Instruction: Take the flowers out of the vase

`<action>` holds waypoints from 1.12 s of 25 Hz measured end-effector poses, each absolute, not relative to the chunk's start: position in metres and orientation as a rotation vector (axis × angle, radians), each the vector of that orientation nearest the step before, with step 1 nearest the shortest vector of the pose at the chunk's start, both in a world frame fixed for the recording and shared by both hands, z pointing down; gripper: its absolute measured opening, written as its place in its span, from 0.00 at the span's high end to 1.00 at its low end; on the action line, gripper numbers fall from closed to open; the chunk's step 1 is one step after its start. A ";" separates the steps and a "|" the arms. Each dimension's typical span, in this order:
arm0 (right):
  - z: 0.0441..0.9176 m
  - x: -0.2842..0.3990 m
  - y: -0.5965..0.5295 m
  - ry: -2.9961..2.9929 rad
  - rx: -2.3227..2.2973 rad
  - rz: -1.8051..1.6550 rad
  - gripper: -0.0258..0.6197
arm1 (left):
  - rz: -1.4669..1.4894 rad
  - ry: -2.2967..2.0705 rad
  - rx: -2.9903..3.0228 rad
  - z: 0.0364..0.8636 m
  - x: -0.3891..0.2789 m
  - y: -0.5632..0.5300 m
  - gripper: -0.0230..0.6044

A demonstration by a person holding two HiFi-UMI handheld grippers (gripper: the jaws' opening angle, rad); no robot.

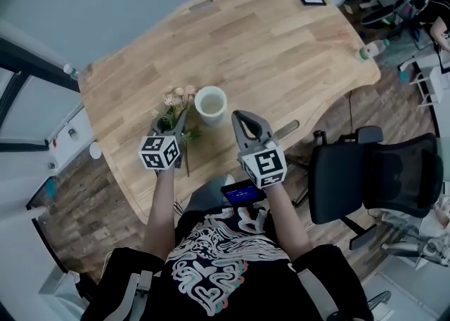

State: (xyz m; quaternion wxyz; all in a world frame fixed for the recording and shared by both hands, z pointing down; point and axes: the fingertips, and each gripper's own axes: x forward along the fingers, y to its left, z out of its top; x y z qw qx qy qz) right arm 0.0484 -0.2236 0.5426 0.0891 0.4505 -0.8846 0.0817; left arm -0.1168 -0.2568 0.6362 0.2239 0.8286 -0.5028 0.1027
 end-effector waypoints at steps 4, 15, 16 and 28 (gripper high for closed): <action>0.540 0.047 -0.218 -2.643 1.336 0.245 0.95 | 0.261 -1.344 2.313 0.630 -0.110 -0.250 0.65; 0.514 0.057 -0.193 -2.683 1.368 0.195 0.95 | 0.335 -1.399 2.431 0.587 -0.102 -0.234 0.54; 0.513 0.058 -0.190 -2.686 1.369 0.189 0.95 | 0.328 -1.398 2.446 0.581 -0.101 -0.233 0.54; 0.457 0.058 -0.133 -2.864 1.346 0.190 0.95 | 0.283 -1.501 2.606 0.505 -0.088 -0.164 0.96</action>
